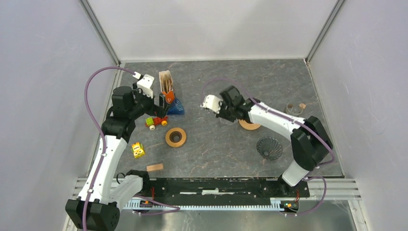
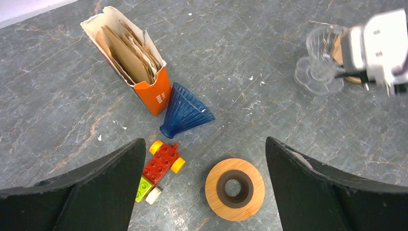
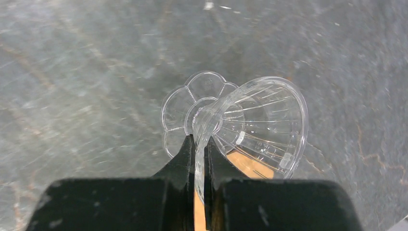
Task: Place the coffee filter in the dripper
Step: Place the coffee server at the center of the board.
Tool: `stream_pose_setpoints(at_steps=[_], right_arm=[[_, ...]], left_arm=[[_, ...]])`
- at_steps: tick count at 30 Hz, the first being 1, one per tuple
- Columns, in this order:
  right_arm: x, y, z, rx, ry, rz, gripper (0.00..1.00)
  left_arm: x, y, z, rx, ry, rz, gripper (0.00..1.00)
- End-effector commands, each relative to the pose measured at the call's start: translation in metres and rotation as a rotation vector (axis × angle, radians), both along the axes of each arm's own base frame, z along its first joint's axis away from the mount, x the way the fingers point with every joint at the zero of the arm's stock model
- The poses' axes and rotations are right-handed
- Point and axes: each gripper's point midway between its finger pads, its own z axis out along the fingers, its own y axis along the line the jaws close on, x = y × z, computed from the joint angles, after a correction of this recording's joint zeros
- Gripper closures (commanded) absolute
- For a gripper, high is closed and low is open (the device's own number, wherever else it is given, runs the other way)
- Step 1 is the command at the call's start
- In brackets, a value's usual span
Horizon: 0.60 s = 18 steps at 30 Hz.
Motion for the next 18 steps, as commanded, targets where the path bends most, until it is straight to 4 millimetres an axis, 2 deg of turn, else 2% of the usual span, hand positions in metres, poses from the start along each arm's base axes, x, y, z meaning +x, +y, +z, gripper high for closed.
stream_pose_setpoints(at_steps=[1, 7, 13, 16, 18], right_arm=[[-0.019, 0.026, 0.017, 0.060, -0.104, 0.049, 1.00], [-0.059, 0.047, 0.008, 0.040, -0.177, 0.140, 1.00], [-0.070, 0.065, -0.007, 0.003, -0.202, 0.179, 0.98], [-0.081, 0.075, -0.015, 0.020, -0.137, 0.206, 0.92], [-0.087, 0.077, -0.018, 0.021, -0.120, 0.222, 0.84]], left_arm=[[0.008, 0.009, 0.014, 0.041, -0.065, 0.036, 0.00], [0.012, 0.011, 0.012, 0.036, -0.057, 0.062, 0.00], [0.013, 0.010, 0.016, 0.014, -0.061, 0.066, 0.00], [0.011, 0.009, 0.019, 0.009, -0.070, 0.065, 0.00], [0.011, 0.009, 0.022, 0.007, -0.076, 0.062, 0.00]])
